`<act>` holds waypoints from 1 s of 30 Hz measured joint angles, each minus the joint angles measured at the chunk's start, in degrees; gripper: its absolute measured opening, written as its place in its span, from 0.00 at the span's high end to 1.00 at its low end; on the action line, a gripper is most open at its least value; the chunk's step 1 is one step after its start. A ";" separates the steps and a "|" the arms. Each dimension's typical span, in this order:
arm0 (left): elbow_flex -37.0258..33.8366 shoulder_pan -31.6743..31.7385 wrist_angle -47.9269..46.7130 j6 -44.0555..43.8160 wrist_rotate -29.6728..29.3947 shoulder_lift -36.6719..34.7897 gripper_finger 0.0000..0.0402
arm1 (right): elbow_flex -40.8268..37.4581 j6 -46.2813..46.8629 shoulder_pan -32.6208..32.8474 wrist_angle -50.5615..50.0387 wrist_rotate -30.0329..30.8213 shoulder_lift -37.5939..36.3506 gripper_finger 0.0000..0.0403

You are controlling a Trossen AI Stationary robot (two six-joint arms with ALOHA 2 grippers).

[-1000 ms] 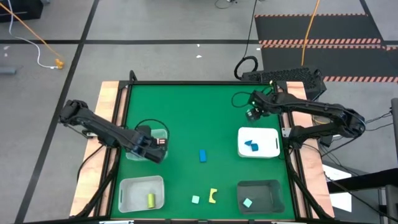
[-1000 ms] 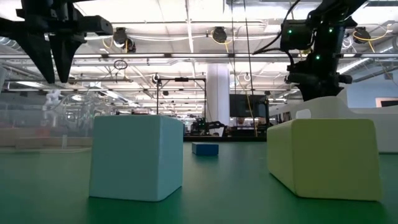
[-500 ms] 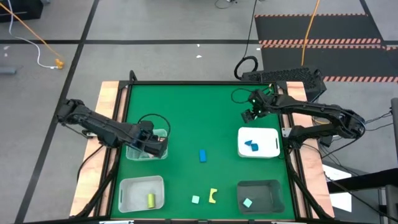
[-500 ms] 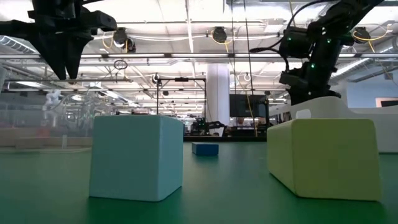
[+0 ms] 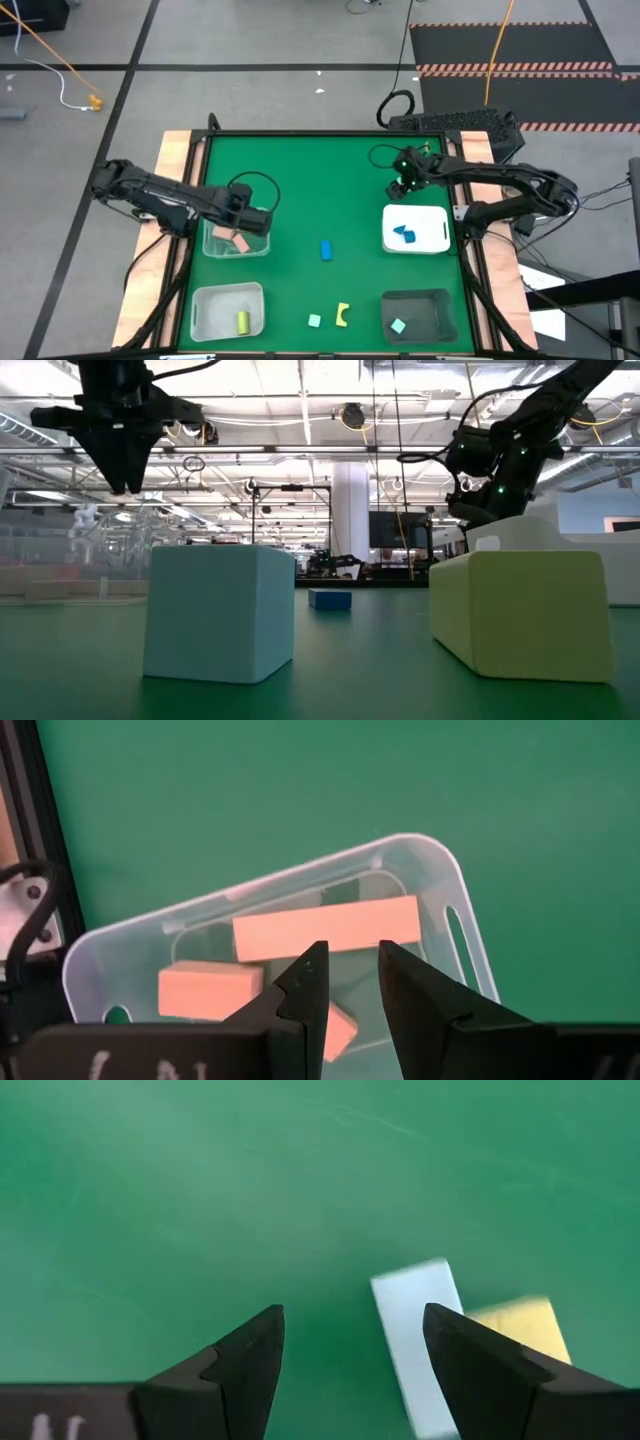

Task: Sort & place blocks by color
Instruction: Put the top right light blue block into the black bin

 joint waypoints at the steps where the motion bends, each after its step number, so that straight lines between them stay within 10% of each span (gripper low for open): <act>1: 0.00 0.40 0.00 0.64 0.00 0.00 0.77 | 0.00 -0.90 0.00 1.06 0.01 0.76 0.42; 30: 0.00 1.44 4.33 1.47 0.00 0.00 0.77 | 0.00 -9.52 -7.14 4.69 -0.21 4.15 0.42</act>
